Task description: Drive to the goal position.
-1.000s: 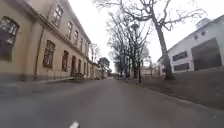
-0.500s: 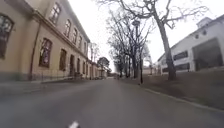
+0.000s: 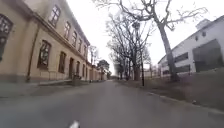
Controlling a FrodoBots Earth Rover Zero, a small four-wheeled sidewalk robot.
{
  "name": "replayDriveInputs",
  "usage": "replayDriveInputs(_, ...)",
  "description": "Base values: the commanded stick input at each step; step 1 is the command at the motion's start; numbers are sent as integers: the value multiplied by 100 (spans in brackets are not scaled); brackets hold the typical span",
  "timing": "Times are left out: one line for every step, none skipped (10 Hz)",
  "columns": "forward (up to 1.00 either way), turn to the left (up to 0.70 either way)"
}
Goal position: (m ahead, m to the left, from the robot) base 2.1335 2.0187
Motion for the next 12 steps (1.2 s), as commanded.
replayDriveInputs(100, 0)
replayDriveInputs(100, 0)
replayDriveInputs(100, 0)
replayDriveInputs(100, 0)
replayDriveInputs(100, 0)
replayDriveInputs(100, 0)
replayDriveInputs(100, 0)
replayDriveInputs(100, 0)
replayDriveInputs(100, 0)
replayDriveInputs(100, 0)
replayDriveInputs(100, 0)
replayDriveInputs(100, 0)
